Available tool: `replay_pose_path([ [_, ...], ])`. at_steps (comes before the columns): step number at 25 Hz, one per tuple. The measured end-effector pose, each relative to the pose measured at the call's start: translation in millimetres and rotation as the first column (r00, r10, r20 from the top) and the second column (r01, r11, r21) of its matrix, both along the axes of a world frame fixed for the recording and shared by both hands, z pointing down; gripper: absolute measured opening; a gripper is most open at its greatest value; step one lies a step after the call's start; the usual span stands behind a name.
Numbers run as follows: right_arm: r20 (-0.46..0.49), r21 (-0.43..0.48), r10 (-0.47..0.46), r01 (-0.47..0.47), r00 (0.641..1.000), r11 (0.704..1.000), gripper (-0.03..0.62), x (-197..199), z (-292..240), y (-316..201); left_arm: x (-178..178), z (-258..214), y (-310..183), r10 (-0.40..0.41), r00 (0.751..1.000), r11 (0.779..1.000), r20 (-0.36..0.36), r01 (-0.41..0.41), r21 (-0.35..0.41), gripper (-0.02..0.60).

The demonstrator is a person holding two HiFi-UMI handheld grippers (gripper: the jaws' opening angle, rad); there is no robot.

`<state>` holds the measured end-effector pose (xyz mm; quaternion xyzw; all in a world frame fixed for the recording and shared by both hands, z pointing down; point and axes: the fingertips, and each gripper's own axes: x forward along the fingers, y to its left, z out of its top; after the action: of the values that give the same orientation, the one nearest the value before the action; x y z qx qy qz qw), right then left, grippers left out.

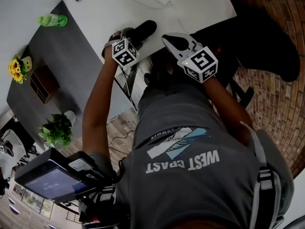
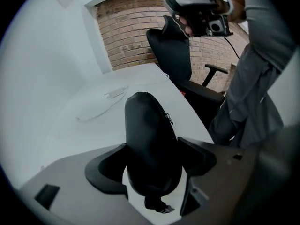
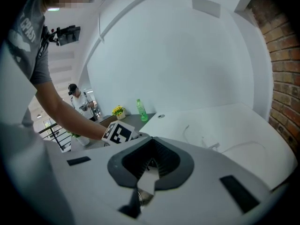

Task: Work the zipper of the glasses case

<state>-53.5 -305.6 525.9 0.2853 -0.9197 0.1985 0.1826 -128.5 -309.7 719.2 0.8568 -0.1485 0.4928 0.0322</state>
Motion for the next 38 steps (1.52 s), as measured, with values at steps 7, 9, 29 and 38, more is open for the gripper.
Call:
replay_pose_path([
  [7, -0.231, -0.030, -0.168, 0.166, 0.958, 0.986, -0.005, -30.1, 56.7, 0.3, 12.0, -9.0, 3.1, -0.198, 0.969, 0.964, -0.149, 0.164, -0.211, 0.341],
  [9, -0.290, -0.048, -0.216, 0.212, 0.932, 0.976, -0.005, -36.7, 75.1, 3.0, 13.6, -10.7, 2.7, -0.241, 0.955, 0.951, -0.175, 0.197, -0.238, 0.341],
  [29, -0.495, -0.105, -0.281, 0.265, 0.822, 0.959, 0.055, -59.5, 129.8, -6.7, 10.0, -22.1, -2.1, -0.339, 0.904, 0.919, -0.261, 0.258, -0.299, 0.341],
  [38, -0.530, -0.072, -0.215, 0.209, 0.820, 0.975, 0.040, -53.7, 131.1, -4.0, 12.1, -24.5, -3.1, -0.369, 0.890, 0.911, -0.269, 0.288, -0.297, 0.341],
])
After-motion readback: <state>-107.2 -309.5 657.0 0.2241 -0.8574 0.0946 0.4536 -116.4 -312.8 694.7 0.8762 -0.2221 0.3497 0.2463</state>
